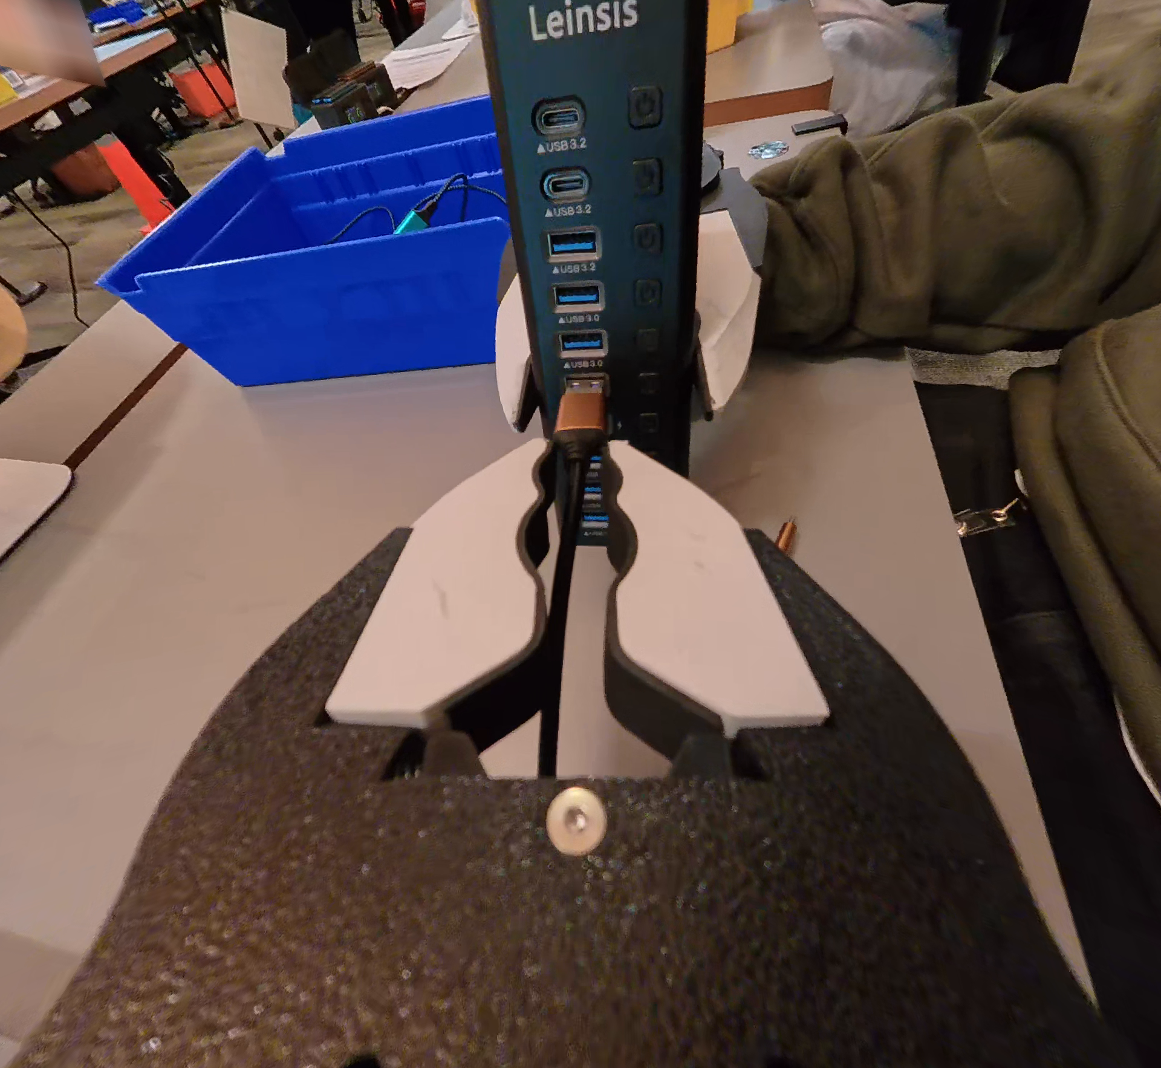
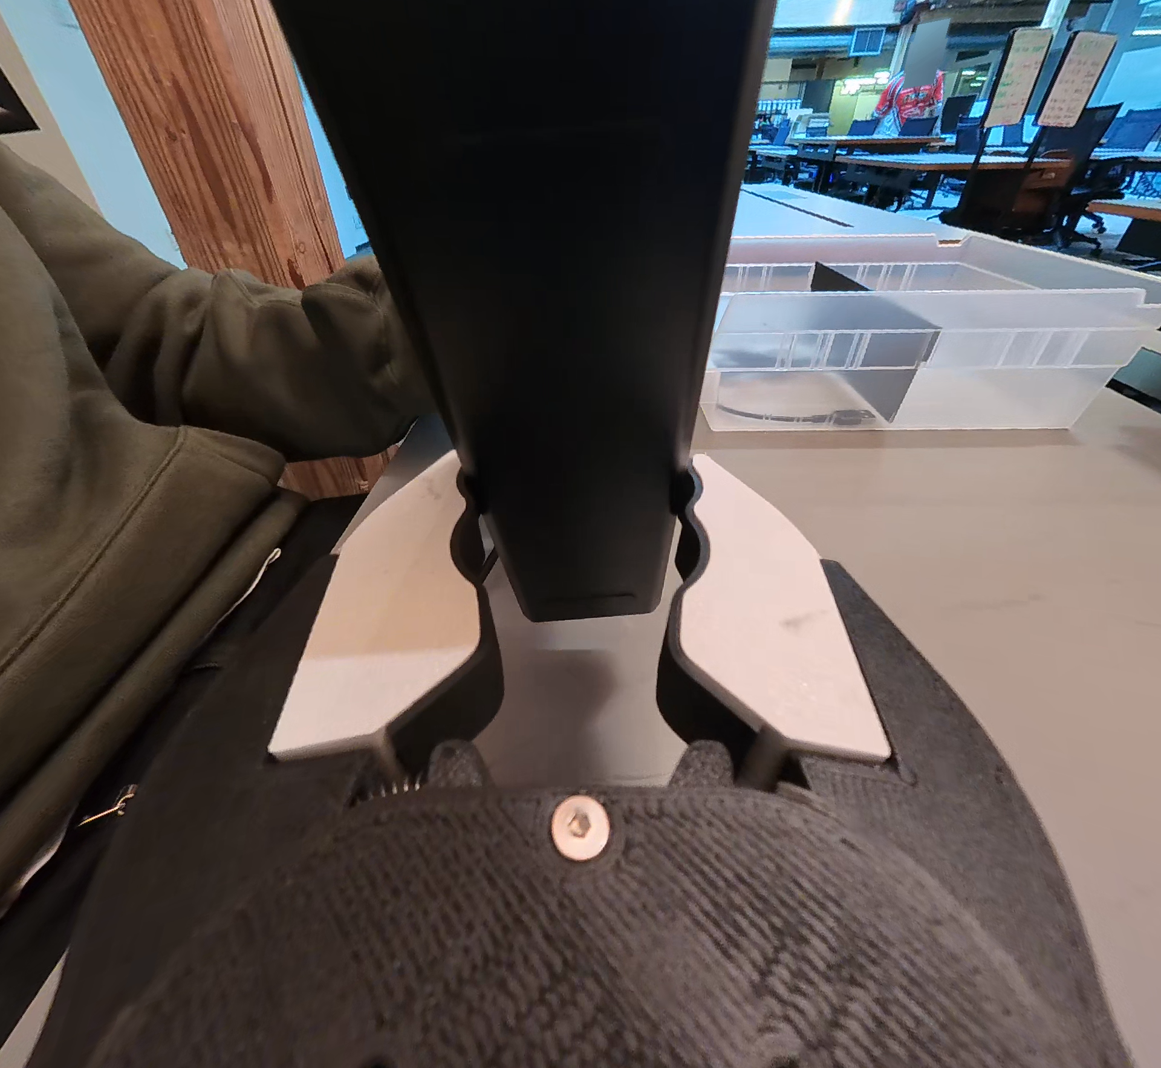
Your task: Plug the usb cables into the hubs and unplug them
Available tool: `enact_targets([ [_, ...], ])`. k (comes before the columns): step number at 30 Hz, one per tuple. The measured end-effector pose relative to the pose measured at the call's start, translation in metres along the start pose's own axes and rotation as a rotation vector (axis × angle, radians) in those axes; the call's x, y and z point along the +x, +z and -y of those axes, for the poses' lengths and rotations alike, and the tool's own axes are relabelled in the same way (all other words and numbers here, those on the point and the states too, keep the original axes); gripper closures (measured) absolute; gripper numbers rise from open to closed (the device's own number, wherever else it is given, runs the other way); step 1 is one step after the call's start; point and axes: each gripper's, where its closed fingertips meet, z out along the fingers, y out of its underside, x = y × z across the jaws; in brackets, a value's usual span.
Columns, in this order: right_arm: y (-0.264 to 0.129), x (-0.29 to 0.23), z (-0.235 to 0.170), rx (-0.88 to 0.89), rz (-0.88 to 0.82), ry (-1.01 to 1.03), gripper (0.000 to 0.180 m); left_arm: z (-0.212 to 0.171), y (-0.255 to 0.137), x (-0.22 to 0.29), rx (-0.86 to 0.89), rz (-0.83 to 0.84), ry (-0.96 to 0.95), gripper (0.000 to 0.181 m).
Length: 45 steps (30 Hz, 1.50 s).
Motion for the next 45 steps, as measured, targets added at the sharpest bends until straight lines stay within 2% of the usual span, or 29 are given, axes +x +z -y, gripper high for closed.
enact_targets([
  [6,0.000,0.000,0.000,-0.002,-0.001,-0.004,0.119,0.007,0.000,0.001,0.039,-0.015,-0.055,0.165],
  [14,0.003,-0.002,-0.004,-0.031,0.007,-0.006,0.119,0.004,0.000,0.000,-0.005,-0.007,-0.055,0.167],
  [20,0.011,-0.002,-0.015,-0.122,-0.007,-0.025,0.119,0.001,-0.001,0.001,-0.136,0.040,0.030,0.167],
  [25,0.020,-0.001,-0.031,-0.248,-0.030,-0.052,0.120,-0.026,-0.001,0.001,-0.390,0.069,0.140,0.166],
  [30,0.008,0.003,-0.012,-0.097,-0.020,0.008,0.120,-0.014,0.009,-0.003,-0.176,0.066,0.016,0.166],
  [35,0.009,-0.005,-0.011,-0.092,0.006,-0.038,0.119,-0.033,0.030,0.010,-0.246,0.016,0.077,0.166],
  [41,0.000,0.002,-0.001,-0.005,-0.007,0.007,0.119,-0.011,0.023,0.004,-0.100,0.024,0.012,0.166],
  [42,-0.001,0.003,0.001,0.009,-0.015,0.012,0.119,-0.007,0.018,0.005,-0.072,0.011,-0.001,0.164],
  [45,-0.004,0.007,0.004,0.032,-0.022,0.038,0.119,0.003,0.002,0.005,-0.002,-0.020,-0.023,0.145],
])
